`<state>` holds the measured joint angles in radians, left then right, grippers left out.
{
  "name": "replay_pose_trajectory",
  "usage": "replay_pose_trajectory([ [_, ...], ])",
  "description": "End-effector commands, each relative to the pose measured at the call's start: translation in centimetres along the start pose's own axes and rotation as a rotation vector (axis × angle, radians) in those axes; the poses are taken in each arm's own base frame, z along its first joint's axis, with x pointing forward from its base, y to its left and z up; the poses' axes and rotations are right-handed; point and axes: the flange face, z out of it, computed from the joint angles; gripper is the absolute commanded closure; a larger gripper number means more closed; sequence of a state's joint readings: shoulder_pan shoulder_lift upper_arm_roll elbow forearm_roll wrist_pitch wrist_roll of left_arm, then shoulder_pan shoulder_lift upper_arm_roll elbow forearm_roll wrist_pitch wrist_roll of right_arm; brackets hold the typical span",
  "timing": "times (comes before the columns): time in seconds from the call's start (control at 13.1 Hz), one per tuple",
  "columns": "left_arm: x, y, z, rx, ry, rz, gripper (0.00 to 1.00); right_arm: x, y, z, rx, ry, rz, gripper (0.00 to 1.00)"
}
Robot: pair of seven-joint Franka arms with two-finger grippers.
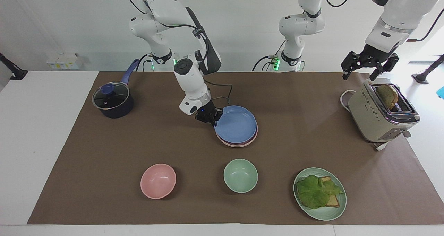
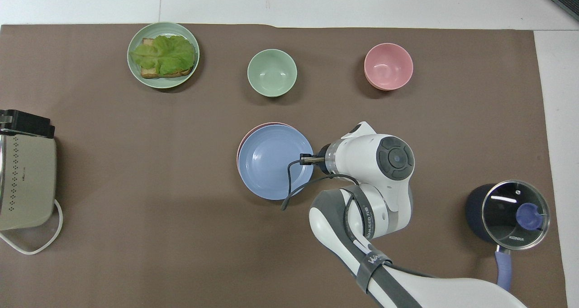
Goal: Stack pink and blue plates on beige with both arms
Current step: 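Lower the blue plate onto the stack and open the right gripper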
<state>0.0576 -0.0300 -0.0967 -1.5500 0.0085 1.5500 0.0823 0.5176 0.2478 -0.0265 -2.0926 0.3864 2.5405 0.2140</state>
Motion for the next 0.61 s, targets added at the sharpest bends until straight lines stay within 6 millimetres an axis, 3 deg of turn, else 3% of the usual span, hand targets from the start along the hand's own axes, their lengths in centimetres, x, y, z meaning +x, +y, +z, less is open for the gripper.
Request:
replay_pose_trajectory([
  [0.0,-0.3,0.0,-0.1,0.010,-0.009,0.012,0.00,0.5,-0.5,0.1,0.006,0.027,0.026,1.00],
  [0.15,-0.3,0.0,-0.1,0.010,-0.009,0.012,0.00,0.5,-0.6,0.1,0.006,0.027,0.018,1.00],
  [0.23,-0.3,0.0,-0.1,0.010,-0.009,0.012,0.00,0.5,-0.6,0.1,0.006,0.027,0.017,0.92],
  [0.31,-0.3,0.0,-0.1,0.010,-0.009,0.012,0.00,0.5,-0.6,0.1,0.007,0.027,0.024,0.70],
  [0.38,-0.3,0.0,-0.1,0.010,-0.009,0.012,0.00,0.6,-0.7,0.1,0.004,0.032,0.017,0.41],
  [0.54,-0.3,0.0,-0.1,0.010,-0.009,0.012,0.00,1.8,-1.6,-1.6,0.017,0.063,0.004,0.20],
])
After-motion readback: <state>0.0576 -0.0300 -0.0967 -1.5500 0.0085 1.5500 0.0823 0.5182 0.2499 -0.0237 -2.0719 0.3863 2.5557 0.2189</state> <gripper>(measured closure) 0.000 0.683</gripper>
